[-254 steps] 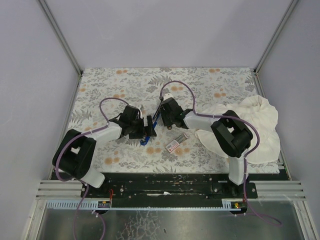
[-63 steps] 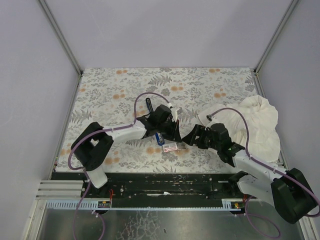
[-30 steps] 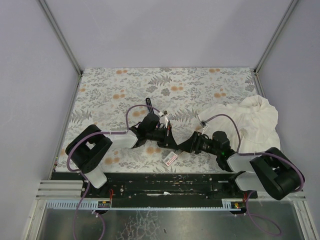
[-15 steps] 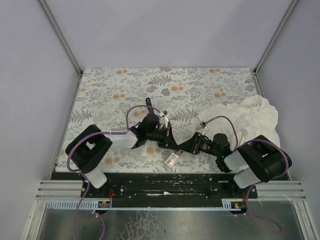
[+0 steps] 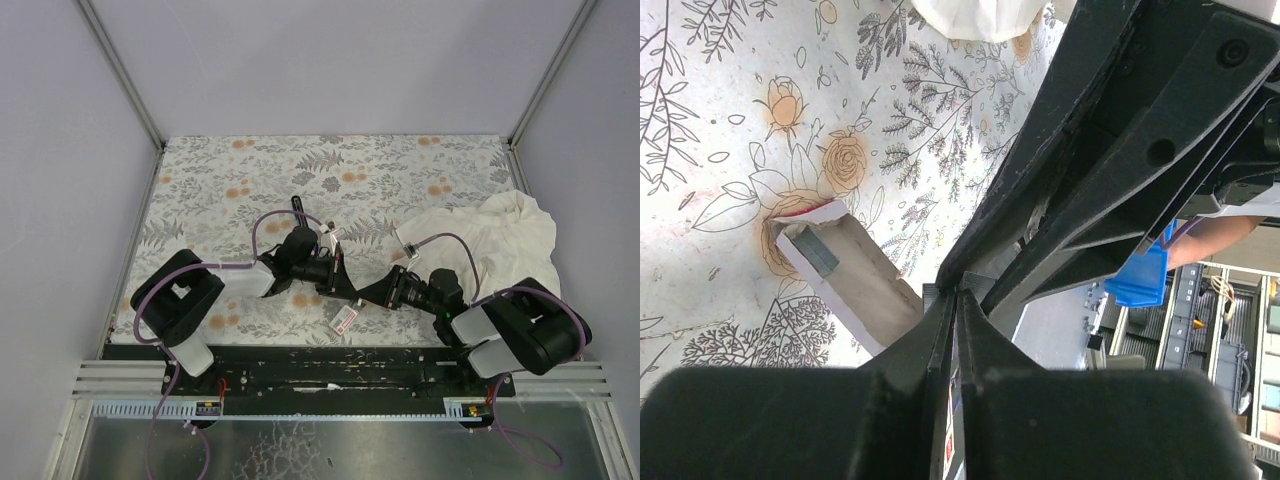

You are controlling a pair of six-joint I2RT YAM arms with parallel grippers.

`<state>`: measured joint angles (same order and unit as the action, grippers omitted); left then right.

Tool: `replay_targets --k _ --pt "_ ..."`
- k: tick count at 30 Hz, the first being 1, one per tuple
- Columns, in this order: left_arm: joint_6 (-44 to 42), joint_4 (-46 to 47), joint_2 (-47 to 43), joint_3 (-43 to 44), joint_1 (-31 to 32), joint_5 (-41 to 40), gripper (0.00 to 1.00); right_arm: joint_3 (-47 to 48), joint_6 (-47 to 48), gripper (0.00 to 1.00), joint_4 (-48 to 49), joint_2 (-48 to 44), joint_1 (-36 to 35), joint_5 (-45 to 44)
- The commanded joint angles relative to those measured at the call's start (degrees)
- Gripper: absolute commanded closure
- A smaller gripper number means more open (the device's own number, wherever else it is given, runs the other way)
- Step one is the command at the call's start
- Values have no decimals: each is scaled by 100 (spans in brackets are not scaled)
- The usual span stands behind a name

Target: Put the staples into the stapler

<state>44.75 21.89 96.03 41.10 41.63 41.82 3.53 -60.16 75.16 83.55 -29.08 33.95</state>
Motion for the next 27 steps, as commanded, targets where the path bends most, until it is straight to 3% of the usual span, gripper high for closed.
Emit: replay_targets --k 1,6,13,16,22,27 --pt "-160 116 -124 -36 4 -197 95 43 149 84 31 -391 -17 -115" --pt "-528 -377 -303 -6 4 -537 82 61 452 84 -811 -874 -12 -380" --pt "-876 -835 -575 10 3 -836 76 306 1155 85 -2542 -1792 -15 -776" --pt "-1108 -1268 -805 135 2 -1254 73 626 1662 85 -3974 -2276 -10 -1207" --pt "-1621 -2715 -1366 786 -9 -2441 55 1906 2709 86 -7539 -2498 -13 -2643" --pt "-1895 -3618 -1728 1380 -383 -2900 35 2877 3037 88 -9023 -1873 -150 -3602"
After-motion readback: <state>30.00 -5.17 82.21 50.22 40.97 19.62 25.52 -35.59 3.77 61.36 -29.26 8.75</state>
